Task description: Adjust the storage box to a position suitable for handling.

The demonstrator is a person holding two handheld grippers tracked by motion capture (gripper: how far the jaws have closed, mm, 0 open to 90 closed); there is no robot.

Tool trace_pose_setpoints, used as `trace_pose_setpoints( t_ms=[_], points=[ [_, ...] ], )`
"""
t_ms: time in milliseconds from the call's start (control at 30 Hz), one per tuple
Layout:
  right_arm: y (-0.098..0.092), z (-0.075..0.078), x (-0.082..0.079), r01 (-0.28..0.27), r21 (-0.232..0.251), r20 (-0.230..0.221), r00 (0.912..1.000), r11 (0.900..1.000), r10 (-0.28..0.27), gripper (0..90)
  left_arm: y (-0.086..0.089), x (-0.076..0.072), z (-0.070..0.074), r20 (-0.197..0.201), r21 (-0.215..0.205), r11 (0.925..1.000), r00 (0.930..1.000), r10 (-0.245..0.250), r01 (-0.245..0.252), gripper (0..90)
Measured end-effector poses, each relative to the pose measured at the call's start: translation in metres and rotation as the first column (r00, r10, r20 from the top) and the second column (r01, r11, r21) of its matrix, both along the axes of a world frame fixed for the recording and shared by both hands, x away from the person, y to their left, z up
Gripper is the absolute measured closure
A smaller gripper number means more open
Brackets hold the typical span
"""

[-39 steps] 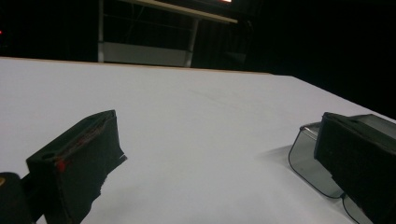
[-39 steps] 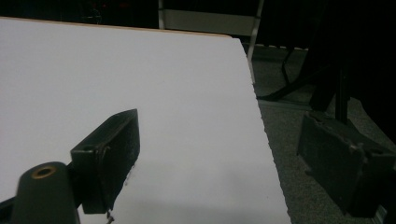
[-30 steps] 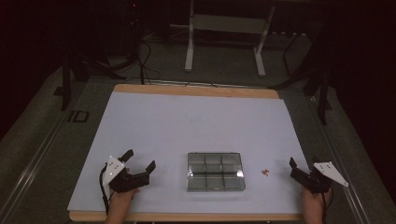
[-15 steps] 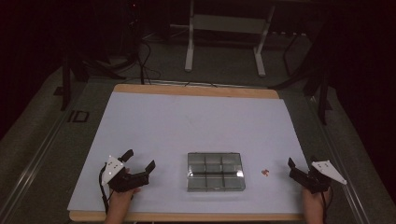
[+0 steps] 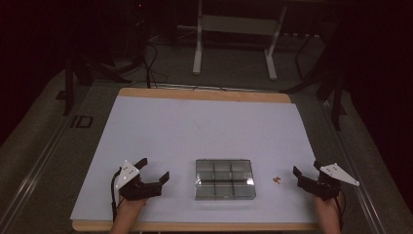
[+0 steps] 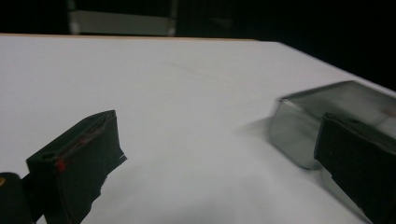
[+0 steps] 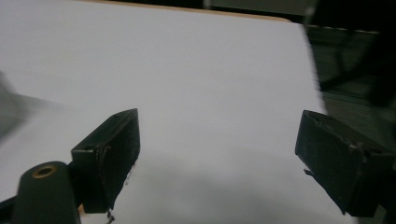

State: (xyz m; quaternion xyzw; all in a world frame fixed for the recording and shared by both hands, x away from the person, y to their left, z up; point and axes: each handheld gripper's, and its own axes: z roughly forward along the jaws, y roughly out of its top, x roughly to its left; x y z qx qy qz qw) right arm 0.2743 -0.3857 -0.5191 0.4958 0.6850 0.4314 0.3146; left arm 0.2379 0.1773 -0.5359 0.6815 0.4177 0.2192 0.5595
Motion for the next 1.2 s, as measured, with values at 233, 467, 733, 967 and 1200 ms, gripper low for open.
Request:
trace_pose_setpoints(
  t_ms=[233,467,733,967,1200],
  points=[
    [0.017,0.009,-0.003,-0.11,0.008,-0.018,0.9937,0.994,0.11,12.7,-0.009,-0.001,0.009,0.001,-0.003,0.9971,0.9971,-0.076,0.076,1.1],
    [0.031,0.009,-0.004,-0.233,0.03,-0.008,0.9724,0.972,0.233,12.7,-0.015,-0.001,0.013,-0.001,0.015,0.9913,0.9915,-0.13,0.13,1.1],
    [0.05,0.011,-0.011,-0.356,-0.001,0.021,0.9341,0.934,0.356,16.8,-0.022,0.0,0.013,-0.029,0.033,0.9813,0.9816,-0.189,0.19,6.4],
    [0.062,0.004,-0.011,-0.463,-0.033,-0.025,0.8863,0.886,0.462,36.3,-0.034,0.002,0.005,-0.092,0.077,0.9535,0.9543,-0.284,0.291,16.6],
    [0.072,-0.006,-0.013,-0.529,-0.052,-0.076,0.8476,0.847,0.525,58.6,-0.044,0.004,0.004,-0.112,0.124,0.9339,0.9399,-0.323,0.335,44.7]
  ],
)
